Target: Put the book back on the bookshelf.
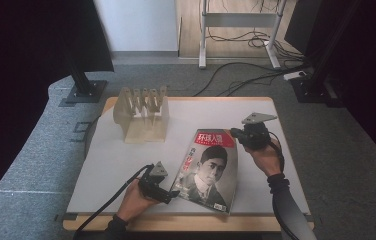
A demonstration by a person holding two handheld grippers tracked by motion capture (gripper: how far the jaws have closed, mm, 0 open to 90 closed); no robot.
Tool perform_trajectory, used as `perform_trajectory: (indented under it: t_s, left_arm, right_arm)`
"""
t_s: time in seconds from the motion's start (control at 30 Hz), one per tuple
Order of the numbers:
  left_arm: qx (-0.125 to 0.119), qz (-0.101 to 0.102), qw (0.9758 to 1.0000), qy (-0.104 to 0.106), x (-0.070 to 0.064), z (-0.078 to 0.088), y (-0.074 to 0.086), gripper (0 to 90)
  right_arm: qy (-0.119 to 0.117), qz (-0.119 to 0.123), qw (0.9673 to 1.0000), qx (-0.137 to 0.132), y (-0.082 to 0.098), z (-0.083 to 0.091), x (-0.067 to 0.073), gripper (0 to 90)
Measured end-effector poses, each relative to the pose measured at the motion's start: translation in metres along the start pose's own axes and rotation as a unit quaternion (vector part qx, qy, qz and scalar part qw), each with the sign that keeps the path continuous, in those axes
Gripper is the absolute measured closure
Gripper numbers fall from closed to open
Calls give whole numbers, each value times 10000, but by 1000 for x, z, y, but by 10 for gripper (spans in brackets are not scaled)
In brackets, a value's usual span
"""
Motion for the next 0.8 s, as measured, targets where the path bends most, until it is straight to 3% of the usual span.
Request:
perform_trajectory:
  t_s: [0.1, 0.23, 0.3, 0.4, 0.43, 0.53, 0.6, 0.7, 0.8]
  left_arm:
    - [-125, -1, 9998, 129, 5, 4, -7, 103]
    - [-146, -80, 9997, 151, 11, 8, -17, 144]
    - [-166, -152, 9993, 289, 14, 9, -22, 162]
    - [-30, -330, 9989, 320, 17, 8, -27, 183]
    - [5, -368, 9984, 440, 19, 6, -29, 194]
    - [127, -458, 9974, 535, 22, 4, -33, 222]
    - [94, -510, 9961, 717, 24, 3, -36, 249]
    - [257, -593, 9953, 715, 27, 0, -40, 292]
    - [318, -672, 9935, 858, 28, -4, -44, 347]
  right_arm:
    - [2, 120, 9999, -87, -9, 8, 4, 864]
    - [-16, 275, 9994, -228, -20, 18, 10, 863]
    - [-34, 323, 9991, -269, -25, 22, 12, 864]
    - [-52, 409, 9986, -346, -32, 27, 15, 864]
    - [-57, 438, 9984, -365, -33, 29, 16, 864]
    - [-75, 498, 9978, -425, -38, 34, 19, 863]
    - [-80, 542, 9974, -467, -41, 37, 21, 864]
    - [-93, 639, 9964, -549, -45, 42, 24, 863]
    - [-131, 719, 9954, -619, -49, 46, 27, 863]
Point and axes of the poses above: each handheld gripper's, and its own axes: z roughly backward along the jaws, y roughly out of its underside, x roughly to its left, the point moved 4 cm from there along -z, roughly forward along the jaws, and after that the axes turned 8 degrees about x, right-handed, at the moved point
